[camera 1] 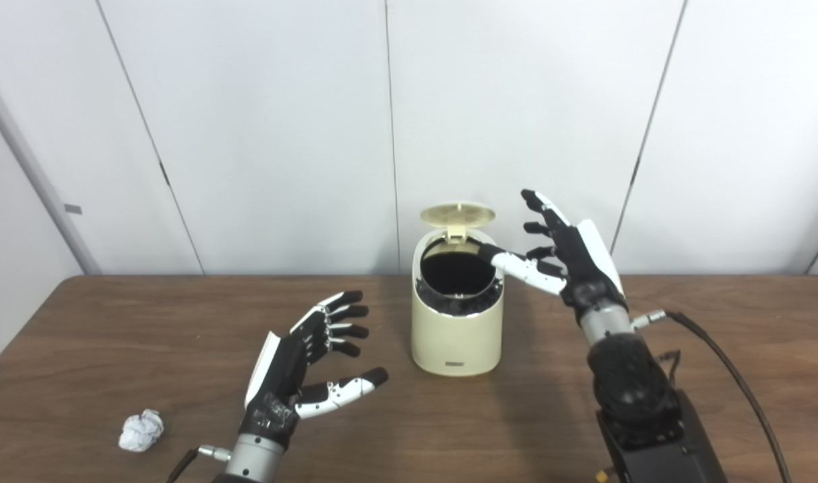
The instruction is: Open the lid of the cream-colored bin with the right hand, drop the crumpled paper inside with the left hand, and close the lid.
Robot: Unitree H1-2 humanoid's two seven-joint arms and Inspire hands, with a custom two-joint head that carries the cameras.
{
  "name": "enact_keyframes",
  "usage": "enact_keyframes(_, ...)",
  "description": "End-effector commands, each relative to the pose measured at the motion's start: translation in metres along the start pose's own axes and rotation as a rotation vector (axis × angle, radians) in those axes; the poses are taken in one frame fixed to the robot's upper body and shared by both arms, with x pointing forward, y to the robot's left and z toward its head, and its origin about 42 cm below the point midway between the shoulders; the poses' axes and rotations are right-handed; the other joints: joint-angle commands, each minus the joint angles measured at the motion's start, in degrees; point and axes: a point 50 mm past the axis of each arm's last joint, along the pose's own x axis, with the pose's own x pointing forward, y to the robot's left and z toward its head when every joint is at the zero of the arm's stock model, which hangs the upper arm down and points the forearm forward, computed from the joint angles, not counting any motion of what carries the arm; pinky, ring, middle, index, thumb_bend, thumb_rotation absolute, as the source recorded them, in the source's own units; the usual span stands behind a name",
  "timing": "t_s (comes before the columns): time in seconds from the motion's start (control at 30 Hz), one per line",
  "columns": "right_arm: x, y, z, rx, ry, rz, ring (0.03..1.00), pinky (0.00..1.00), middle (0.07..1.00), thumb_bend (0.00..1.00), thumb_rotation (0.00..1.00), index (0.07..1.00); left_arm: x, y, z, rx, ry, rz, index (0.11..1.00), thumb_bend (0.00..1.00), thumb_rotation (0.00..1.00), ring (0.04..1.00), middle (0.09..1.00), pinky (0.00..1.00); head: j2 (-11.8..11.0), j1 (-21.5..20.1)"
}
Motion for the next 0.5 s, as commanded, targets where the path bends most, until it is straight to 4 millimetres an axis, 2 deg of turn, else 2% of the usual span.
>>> enact_keyframes(0.0,-0.004,-0.014,0.007,0.02,-0.085,-0.024,0.853,0.65,0.945,0.72,0.58,0.937,0.011,0.001,0.016,0.001,-0.078,0.007,0.83,0.71,0.06,0.696,0.788,0.59,0.0,0.1)
enact_keyframes(0.17,-0.024,-0.018,-0.012,0.021,-0.093,-0.015,0.833,0.67,0.92,0.78,0.58,0.923,0.011,0.002,0.016,0.003,-0.083,0.009,0.829,0.71,0.06,0.693,0.789,0.59,0.0,0.0)
enact_keyframes(0.3,-0.043,-0.018,-0.026,-0.005,-0.109,0.006,0.824,0.68,0.897,0.82,0.54,0.912,0.012,0.004,0.016,0.002,-0.087,0.009,0.832,0.71,0.06,0.691,0.792,0.58,-0.1,0.0)
enact_keyframes(0.47,-0.064,-0.016,-0.047,-0.004,-0.086,0.041,0.867,0.71,0.923,0.94,0.52,0.936,0.013,0.006,0.016,0.01,-0.087,0.012,0.831,0.71,0.05,0.69,0.793,0.57,-0.1,2.0)
